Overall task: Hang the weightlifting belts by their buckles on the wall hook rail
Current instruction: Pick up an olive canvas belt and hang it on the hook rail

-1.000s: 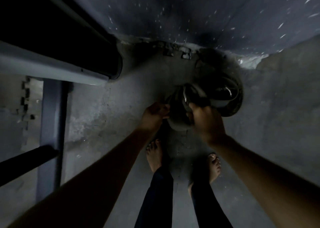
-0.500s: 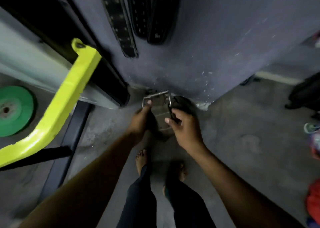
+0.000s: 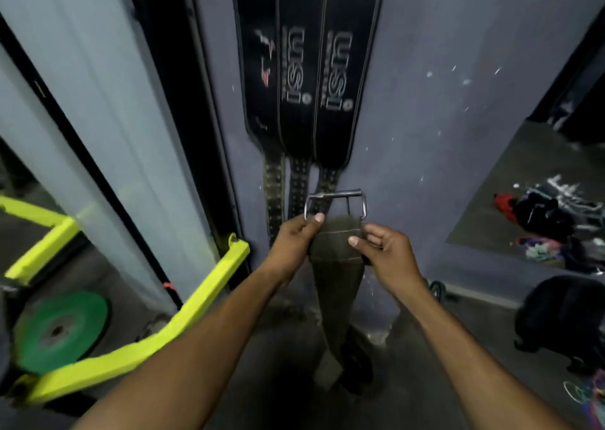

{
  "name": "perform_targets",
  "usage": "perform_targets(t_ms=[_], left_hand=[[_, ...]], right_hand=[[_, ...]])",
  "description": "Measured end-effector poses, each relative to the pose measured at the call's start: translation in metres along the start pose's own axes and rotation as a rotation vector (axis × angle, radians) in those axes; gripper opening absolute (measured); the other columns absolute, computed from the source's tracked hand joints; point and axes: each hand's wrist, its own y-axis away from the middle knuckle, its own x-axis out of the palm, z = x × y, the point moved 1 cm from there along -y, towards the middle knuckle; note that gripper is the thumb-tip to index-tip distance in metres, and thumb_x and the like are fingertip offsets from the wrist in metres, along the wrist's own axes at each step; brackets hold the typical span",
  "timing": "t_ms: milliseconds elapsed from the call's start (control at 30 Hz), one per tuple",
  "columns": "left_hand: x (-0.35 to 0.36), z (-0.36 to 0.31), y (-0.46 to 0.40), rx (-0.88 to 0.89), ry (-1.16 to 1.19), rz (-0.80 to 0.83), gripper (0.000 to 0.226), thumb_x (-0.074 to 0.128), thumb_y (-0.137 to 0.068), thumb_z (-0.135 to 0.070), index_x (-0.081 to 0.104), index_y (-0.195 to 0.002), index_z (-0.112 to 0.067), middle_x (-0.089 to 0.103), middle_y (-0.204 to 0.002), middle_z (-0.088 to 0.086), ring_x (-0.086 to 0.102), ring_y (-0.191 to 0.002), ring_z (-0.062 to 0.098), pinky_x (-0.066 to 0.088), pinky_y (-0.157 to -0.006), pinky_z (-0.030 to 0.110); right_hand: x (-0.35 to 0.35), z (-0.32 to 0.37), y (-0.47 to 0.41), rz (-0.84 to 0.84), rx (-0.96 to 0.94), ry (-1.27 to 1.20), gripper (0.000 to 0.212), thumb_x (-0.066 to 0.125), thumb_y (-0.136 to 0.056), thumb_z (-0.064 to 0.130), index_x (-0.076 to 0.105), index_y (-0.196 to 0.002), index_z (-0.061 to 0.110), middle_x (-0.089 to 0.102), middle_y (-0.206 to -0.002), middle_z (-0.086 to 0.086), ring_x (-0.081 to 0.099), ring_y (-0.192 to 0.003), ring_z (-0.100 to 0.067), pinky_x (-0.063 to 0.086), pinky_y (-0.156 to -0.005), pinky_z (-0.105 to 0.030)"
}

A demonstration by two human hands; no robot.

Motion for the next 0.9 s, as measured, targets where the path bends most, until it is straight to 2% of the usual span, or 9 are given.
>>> perform_targets(t_ms=[67, 133, 200, 267, 467, 533, 633, 700, 900], left_hand=[[0.002, -0.041, 0.007, 0.082, -0.032, 0.029, 0.033, 0.052, -0.107, -0.029, 0.073, -0.096, -0.006, 0.079, -0.084, 0.001, 0.073, -0.079, 0.008, 0.055, -0.068, 0.019], [0.002, -0.074, 0.014, 0.147, -0.016, 0.027, 0.032, 0.053, -0.106, -0.032, 0.074, -0.101, -0.009, 0.079, -0.095, 0.006, 0.074, -0.088, 0.014, 0.058, -0.076, 0.026], [-0.002, -0.101, 0.022, 0.220, 0.033, 0.024, 0.034, 0.055, -0.105, -0.033, 0.073, -0.109, -0.004, 0.078, -0.105, 0.016, 0.073, -0.093, 0.019, 0.058, -0.087, 0.034], [-0.008, -0.125, 0.029, 0.279, 0.068, 0.029, 0.031, 0.056, -0.105, -0.032, 0.072, -0.108, -0.006, 0.077, -0.105, 0.015, 0.072, -0.092, 0.019, 0.058, -0.086, 0.035], [-0.019, -0.173, 0.056, 0.409, 0.132, 0.072, 0.020, 0.060, -0.103, -0.024, 0.070, -0.105, -0.007, 0.076, -0.097, 0.014, 0.070, -0.087, 0.019, 0.057, -0.082, 0.034], [-0.021, -0.183, 0.064, 0.451, 0.155, 0.092, 0.014, 0.061, -0.102, -0.022, 0.071, -0.101, -0.012, 0.075, -0.096, 0.013, 0.070, -0.088, 0.020, 0.057, -0.084, 0.036], [-0.029, -0.197, 0.071, 0.482, 0.196, 0.117, 0.011, 0.062, -0.101, -0.019, 0.069, -0.102, -0.011, 0.075, -0.097, 0.014, 0.070, -0.089, 0.023, 0.059, -0.082, 0.035], [-0.035, -0.205, 0.073, 0.488, 0.203, 0.133, 0.013, 0.063, -0.101, -0.019, 0.069, -0.105, -0.008, 0.074, -0.096, 0.014, 0.070, -0.089, 0.023, 0.060, -0.079, 0.032], [-0.049, -0.224, 0.068, 0.508, 0.202, 0.166, 0.008, 0.065, -0.099, -0.022, 0.069, -0.101, -0.015, 0.073, -0.094, 0.013, 0.069, -0.087, 0.025, 0.059, -0.078, 0.035]], right_hand=[[-0.004, 0.035, 0.005, -0.037, -0.060, -0.041, 0.028, 0.069, -0.094, -0.003, 0.074, -0.102, 0.023, 0.082, -0.101, -0.002, 0.078, -0.091, -0.008, 0.061, -0.082, -0.023], [-0.005, 0.068, 0.010, -0.083, -0.114, -0.064, 0.029, 0.069, -0.093, -0.005, 0.073, -0.101, 0.023, 0.081, -0.090, 0.008, 0.076, -0.084, 0.000, 0.059, -0.077, -0.017], [-0.005, 0.096, 0.013, -0.122, -0.160, -0.085, 0.026, 0.072, -0.092, -0.003, 0.073, -0.116, 0.008, 0.079, -0.100, -0.003, 0.077, -0.093, -0.009, 0.061, -0.088, -0.025], [-0.003, 0.123, 0.017, -0.126, -0.216, -0.087, 0.035, 0.074, -0.092, 0.002, 0.069, -0.127, -0.001, 0.078, -0.111, -0.014, 0.076, -0.105, -0.025, 0.060, -0.097, -0.037], [0.002, 0.176, 0.031, -0.131, -0.341, -0.065, 0.004, 0.073, -0.096, 0.015, 0.076, -0.098, 0.013, 0.079, -0.096, -0.014, 0.072, -0.088, -0.016, 0.057, -0.086, -0.038], [0.006, 0.188, 0.031, -0.115, -0.381, -0.052, 0.013, 0.070, -0.099, 0.022, 0.073, -0.101, 0.010, 0.075, -0.098, -0.021, 0.070, -0.088, -0.015, 0.056, -0.079, -0.035], [0.015, 0.209, 0.030, -0.103, -0.431, -0.043, 0.010, 0.063, -0.103, 0.020, 0.071, -0.100, 0.014, 0.074, -0.089, 0.000, 0.067, -0.085, -0.007, 0.053, -0.074, -0.024], [0.020, 0.219, 0.029, -0.101, -0.448, -0.017, 0.014, 0.061, -0.104, 0.024, 0.069, -0.098, 0.015, 0.071, -0.085, 0.008, 0.065, -0.081, -0.005, 0.052, -0.073, -0.025], [0.027, 0.237, 0.024, -0.129, -0.481, 0.086, 0.020, 0.061, -0.103, 0.036, 0.070, -0.091, 0.023, 0.074, -0.082, 0.005, 0.069, -0.078, -0.012, 0.055, -0.072, -0.035]])
